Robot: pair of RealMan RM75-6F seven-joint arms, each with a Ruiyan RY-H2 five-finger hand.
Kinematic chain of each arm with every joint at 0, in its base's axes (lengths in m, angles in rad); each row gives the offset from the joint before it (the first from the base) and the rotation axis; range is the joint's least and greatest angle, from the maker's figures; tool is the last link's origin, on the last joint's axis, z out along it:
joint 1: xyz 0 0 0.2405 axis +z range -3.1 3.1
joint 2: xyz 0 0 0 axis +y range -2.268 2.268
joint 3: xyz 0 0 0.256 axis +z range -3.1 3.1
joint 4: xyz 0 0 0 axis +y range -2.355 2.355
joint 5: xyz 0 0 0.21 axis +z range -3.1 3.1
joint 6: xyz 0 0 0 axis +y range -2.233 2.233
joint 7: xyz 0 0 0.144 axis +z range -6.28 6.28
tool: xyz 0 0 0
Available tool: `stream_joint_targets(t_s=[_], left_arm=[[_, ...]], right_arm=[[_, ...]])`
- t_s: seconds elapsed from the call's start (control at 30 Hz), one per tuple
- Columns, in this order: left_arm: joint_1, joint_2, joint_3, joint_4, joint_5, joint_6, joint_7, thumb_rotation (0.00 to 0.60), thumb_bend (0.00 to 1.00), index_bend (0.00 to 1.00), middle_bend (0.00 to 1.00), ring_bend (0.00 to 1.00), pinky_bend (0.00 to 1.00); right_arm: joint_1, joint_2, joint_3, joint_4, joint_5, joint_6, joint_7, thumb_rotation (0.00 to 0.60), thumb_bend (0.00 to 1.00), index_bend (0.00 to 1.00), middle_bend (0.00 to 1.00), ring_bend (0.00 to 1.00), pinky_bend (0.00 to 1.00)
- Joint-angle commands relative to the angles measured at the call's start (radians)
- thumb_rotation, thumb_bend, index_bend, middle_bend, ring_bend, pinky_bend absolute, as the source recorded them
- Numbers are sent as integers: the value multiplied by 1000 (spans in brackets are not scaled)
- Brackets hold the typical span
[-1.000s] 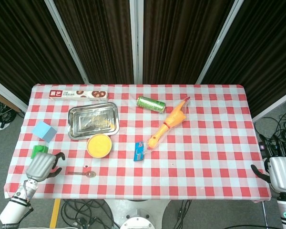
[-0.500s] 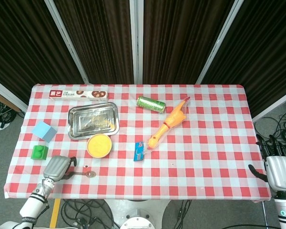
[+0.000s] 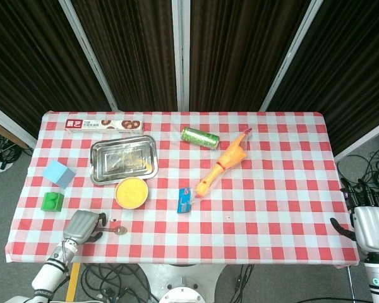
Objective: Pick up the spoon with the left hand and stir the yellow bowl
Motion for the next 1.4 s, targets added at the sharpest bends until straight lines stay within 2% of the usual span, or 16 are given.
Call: stream_joint_targets(t_s=[0.03,0.6,0.73,0.93,1.07,1.17,1.27,1.4], left_arm=[[-3,-1,1,-2,-7,-5,1,600,333,566,882,852,951],[-19,5,9,2,-31,-21,6,600,368,581,885,857,951],[-16,3,7,5,-21,-2,-5,600,394,625,897,866,951],[-25,38,-7,-18,4,33,5,600,403,630,899,867,951],[-49,89,-48,-61,21,63,20,600,404,630,899,867,952],[-81,113,-99,-85,24,78,14,600,402,630,901,867,952],[-128,106,-162,-78,3,68,9,600,399,630,904,868,951],[-194,69,-213,-38,-62,5,39,600,398,627,906,868,952]], right_arm=[[-1,-1,-1,1,1,-1,3,600,124,68,266,40,152],[-6,-2,-1,0,4,4,1,600,124,68,266,40,152],[-8,-3,-2,3,2,8,3,600,126,68,266,40,152],[-10,-2,2,8,-3,19,7,600,143,68,266,40,152],[-7,8,10,7,-4,25,5,600,143,68,266,40,152],[-5,17,18,4,-7,32,3,600,143,68,266,40,152],[-4,25,22,0,-10,38,4,600,143,68,266,40,152],[-6,32,24,-5,-10,43,7,600,143,68,266,40,152]])
